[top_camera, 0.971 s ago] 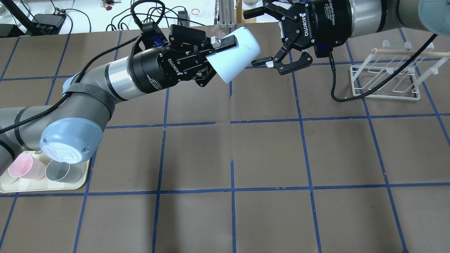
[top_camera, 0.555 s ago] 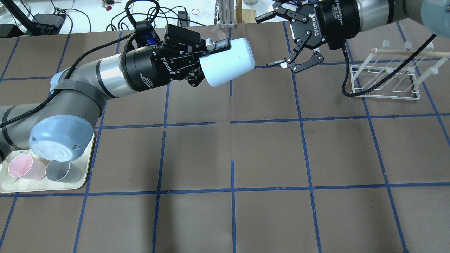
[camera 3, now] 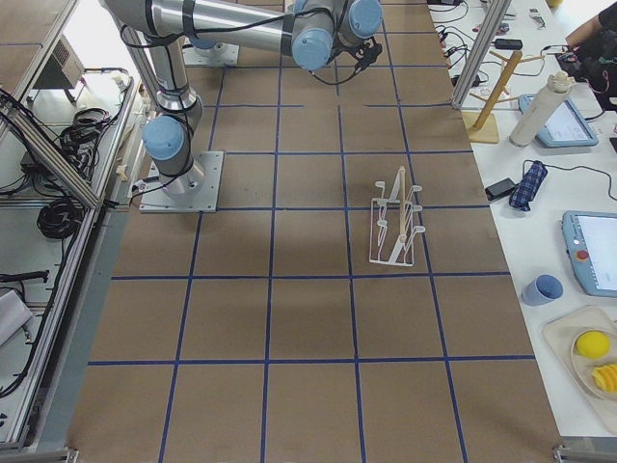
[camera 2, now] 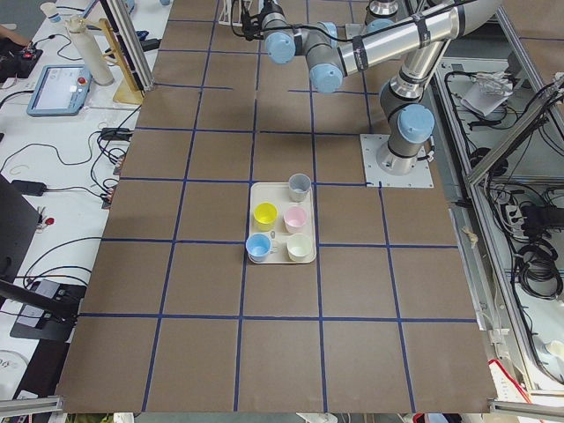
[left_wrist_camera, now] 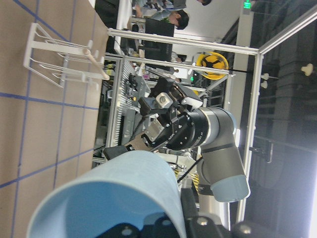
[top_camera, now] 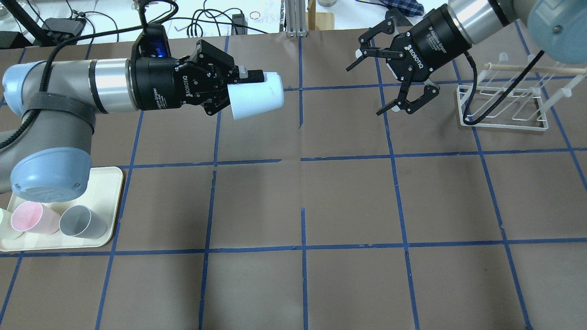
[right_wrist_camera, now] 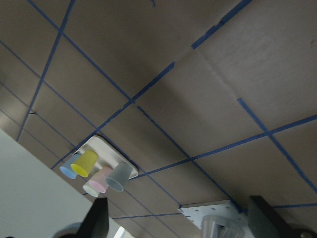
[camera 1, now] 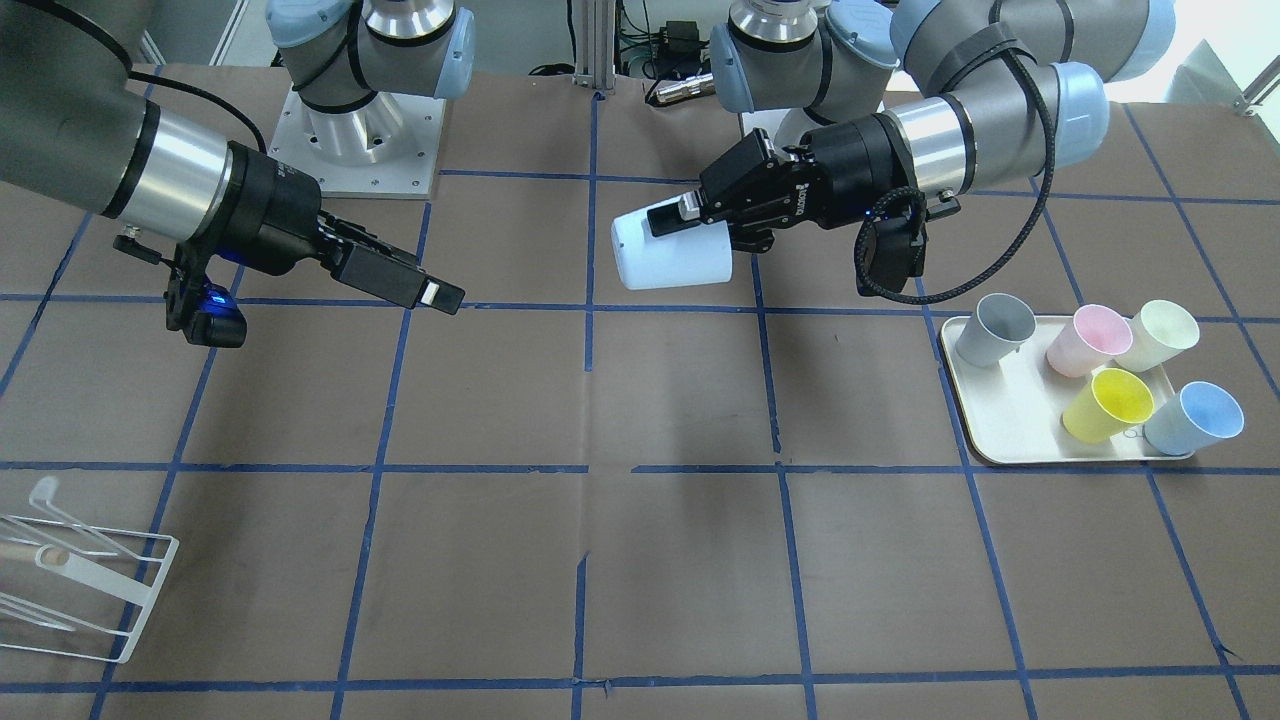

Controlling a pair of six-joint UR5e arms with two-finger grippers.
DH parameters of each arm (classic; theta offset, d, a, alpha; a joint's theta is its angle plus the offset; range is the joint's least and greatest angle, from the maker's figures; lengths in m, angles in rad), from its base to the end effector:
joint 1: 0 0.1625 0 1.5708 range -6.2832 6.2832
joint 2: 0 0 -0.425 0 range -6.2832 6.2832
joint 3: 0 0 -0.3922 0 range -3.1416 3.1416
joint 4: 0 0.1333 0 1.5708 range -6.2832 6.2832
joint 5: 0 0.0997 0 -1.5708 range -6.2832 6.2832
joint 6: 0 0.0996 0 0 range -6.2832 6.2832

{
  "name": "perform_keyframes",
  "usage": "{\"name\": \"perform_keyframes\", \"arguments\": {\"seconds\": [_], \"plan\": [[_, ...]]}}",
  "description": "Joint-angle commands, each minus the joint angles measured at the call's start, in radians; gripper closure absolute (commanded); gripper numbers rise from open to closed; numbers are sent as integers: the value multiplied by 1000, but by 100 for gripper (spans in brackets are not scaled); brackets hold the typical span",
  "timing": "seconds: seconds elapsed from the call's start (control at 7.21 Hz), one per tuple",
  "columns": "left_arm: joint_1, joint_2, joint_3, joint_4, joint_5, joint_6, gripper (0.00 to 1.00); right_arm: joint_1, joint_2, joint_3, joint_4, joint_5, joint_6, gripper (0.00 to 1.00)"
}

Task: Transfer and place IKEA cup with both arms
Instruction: 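Carry the blue cup with the left gripper down onto the white tray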

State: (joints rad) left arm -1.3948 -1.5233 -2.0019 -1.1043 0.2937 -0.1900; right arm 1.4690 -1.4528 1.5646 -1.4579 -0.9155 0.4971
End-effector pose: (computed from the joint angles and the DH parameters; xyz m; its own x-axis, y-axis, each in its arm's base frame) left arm -0.1471 -0.4784 0.4198 -0.2606 -0.1585 0.9524 -0.2278 0.9687 0.0988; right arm 0.1402 -0.5364 0.4416 -0.6339 0.6520 -0.4159 0.4566 0.7496 0.4791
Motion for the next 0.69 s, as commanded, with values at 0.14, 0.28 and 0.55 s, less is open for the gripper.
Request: {"name": "perform_keyframes", "arguments": {"seconds": [0.14, 0.28, 0.55], "plan": [[16, 3, 58, 51, 423, -17, 100, 144, 26, -1, -169, -497, -32, 0], [22, -3, 60, 22, 603, 109, 100, 186, 43, -1, -217, -635, -104, 0], [101, 0, 66, -90, 902, 431, 100, 197, 63, -3, -281, -736, -307, 0]]}}
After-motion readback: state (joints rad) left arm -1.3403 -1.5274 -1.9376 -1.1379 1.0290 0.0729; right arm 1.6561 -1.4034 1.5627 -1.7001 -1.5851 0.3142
